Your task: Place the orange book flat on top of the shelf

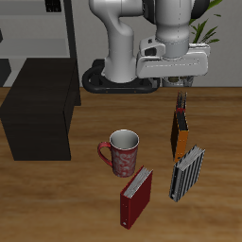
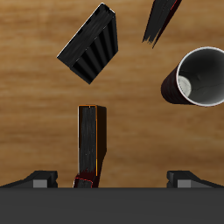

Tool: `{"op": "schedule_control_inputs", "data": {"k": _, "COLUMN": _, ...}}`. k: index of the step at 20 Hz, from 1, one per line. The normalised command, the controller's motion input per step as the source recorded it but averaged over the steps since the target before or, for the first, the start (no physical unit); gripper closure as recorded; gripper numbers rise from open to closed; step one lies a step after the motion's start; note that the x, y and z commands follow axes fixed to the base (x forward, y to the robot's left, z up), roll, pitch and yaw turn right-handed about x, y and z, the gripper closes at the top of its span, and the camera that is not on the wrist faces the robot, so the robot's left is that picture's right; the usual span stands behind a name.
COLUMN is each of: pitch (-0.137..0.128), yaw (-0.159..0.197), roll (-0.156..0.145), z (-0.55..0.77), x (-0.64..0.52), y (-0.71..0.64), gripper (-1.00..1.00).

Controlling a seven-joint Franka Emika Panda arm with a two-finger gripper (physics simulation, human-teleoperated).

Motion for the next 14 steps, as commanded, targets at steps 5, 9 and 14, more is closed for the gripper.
{"op": "schedule_control_inputs", "data": {"k": 5, "pitch": -0.02, "yaw": 0.023, "roll": -0.003, "z": -0.21, "x": 0.14, "y": 0.14, "gripper": -1.0}}
{"op": "schedule_control_inputs", "data": {"k": 9, "pitch": -0.006, "yaw": 0.019, "roll": -0.022, "z": -0.32, "x": 0.11, "y": 0.14, "gripper": -1.0}}
{"op": "schedule_control_inputs", "data": {"k": 14, "pitch": -0.028, "yaw": 0.027, "roll": -0.006, "z": -0.18, "x": 0.02, "y": 0.08, "gripper": -1.0}}
